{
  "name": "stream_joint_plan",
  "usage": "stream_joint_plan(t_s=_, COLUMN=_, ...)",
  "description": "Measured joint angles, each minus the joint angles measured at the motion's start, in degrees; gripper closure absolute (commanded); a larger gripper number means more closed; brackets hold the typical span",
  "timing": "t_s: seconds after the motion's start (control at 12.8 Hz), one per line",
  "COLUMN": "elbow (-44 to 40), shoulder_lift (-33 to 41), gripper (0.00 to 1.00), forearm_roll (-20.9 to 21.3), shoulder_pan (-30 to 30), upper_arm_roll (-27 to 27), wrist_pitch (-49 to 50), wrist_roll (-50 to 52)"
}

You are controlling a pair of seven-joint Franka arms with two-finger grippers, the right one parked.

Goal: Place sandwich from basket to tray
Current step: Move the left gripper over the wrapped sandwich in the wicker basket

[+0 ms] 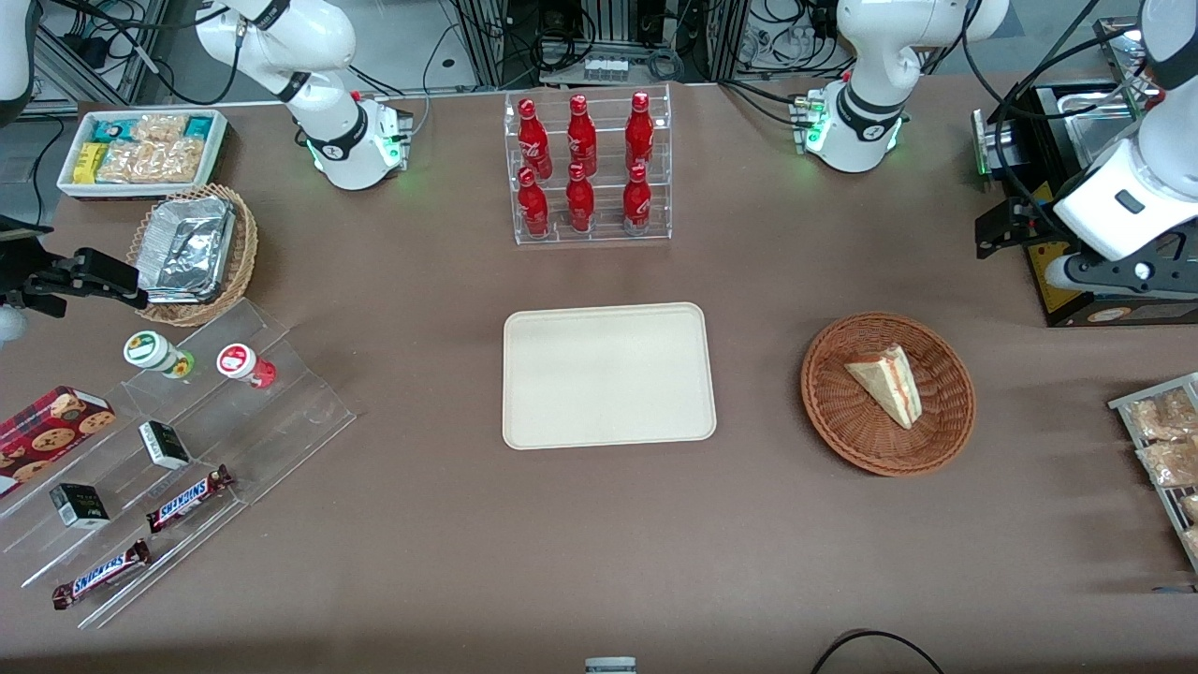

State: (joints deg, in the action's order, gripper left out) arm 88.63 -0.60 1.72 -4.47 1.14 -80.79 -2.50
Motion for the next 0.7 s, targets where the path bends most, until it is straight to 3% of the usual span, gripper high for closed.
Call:
stream_joint_plan(t_s=0.39, elbow=0.8, shoulder_lift=-0.3, gripper=0.0, forearm_roll=0.4, shoulder_pan=0.0, upper_arm_roll=0.0, wrist_pitch=-0.1, wrist_roll=0.0)
stream_joint_plan(t_s=0.7, elbow=7.1, shoulder_lift=-0.8, gripper=0.0, forearm_roll=0.4, shoulder_pan=0.0, upper_arm_roll=0.0, wrist_pitch=-5.9, wrist_roll=1.5)
